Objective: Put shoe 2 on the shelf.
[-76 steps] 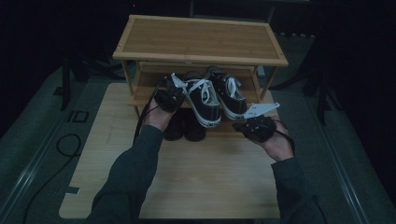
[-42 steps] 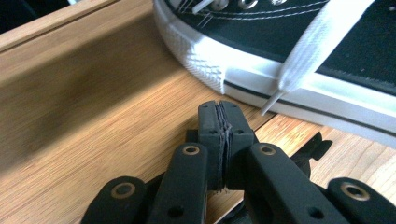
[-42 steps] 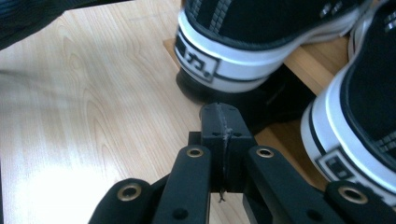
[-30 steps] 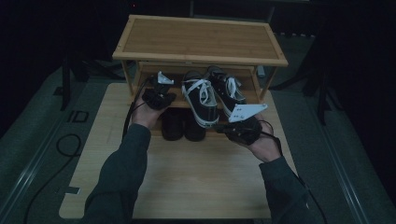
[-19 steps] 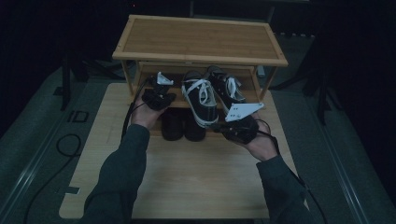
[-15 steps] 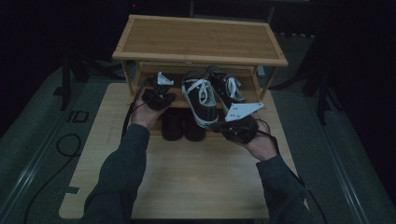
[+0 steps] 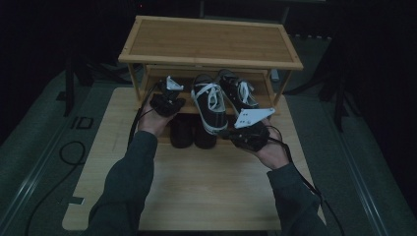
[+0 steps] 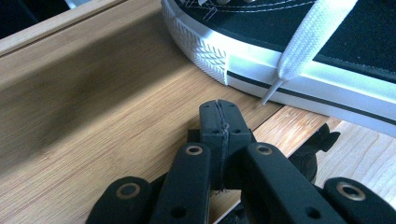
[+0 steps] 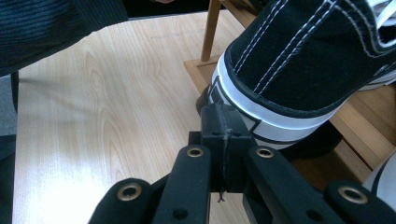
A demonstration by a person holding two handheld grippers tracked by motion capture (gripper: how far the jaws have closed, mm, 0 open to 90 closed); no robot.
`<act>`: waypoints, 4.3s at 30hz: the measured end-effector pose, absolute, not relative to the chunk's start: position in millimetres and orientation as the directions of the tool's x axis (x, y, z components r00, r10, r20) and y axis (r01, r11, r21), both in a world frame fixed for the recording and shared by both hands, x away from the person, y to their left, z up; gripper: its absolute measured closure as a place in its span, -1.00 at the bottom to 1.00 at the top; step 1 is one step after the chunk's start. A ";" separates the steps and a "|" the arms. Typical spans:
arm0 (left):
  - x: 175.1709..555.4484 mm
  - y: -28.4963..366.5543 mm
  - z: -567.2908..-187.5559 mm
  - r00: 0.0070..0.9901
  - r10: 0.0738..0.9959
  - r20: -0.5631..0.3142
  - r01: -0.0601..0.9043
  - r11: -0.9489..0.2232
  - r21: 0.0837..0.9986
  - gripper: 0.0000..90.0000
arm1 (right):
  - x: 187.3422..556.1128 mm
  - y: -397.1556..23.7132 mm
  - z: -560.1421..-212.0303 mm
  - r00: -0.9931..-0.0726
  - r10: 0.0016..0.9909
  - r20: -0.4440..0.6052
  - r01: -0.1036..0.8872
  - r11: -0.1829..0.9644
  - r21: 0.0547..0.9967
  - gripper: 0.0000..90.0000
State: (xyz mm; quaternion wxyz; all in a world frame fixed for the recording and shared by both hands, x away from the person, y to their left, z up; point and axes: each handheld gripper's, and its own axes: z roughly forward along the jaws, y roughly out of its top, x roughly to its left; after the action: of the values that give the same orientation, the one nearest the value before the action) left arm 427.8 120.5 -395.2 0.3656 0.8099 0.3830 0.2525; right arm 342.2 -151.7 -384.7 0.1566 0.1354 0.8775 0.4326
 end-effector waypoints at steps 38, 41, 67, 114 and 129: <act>427.0 116.3 -395.3 0.572 0.808 0.144 0.434 -0.446 0.783 1.00 | 350.8 -121.2 -386.5 -0.921 0.356 -0.157 0.080 0.569 0.819 1.00; 426.7 116.1 -395.3 0.572 0.807 0.147 0.433 -0.449 0.781 1.00 | 349.3 -119.0 -390.9 -0.917 0.360 -0.173 0.076 0.583 0.809 1.00; 426.8 116.3 -395.6 0.573 0.807 0.144 0.431 -0.446 0.785 1.00 | 362.5 -114.6 -396.1 -0.871 0.447 -0.206 0.095 0.564 0.821 1.00; 425.9 116.0 -396.4 0.567 0.811 0.144 0.427 -0.439 0.790 1.00 | 370.1 -87.2 -393.7 -0.859 0.458 -0.229 0.070 0.548 0.833 1.00; 425.8 115.7 -396.4 0.566 0.811 0.145 0.428 -0.440 0.790 1.00 | 374.4 -85.7 -395.9 -0.852 0.470 -0.233 0.077 0.552 0.831 1.00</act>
State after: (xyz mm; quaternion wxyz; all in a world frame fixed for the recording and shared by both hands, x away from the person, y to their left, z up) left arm 425.8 115.7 -396.4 0.3642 0.8065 0.3841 0.2632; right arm 374.4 -85.7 -395.9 0.2202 0.1605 0.8528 0.4455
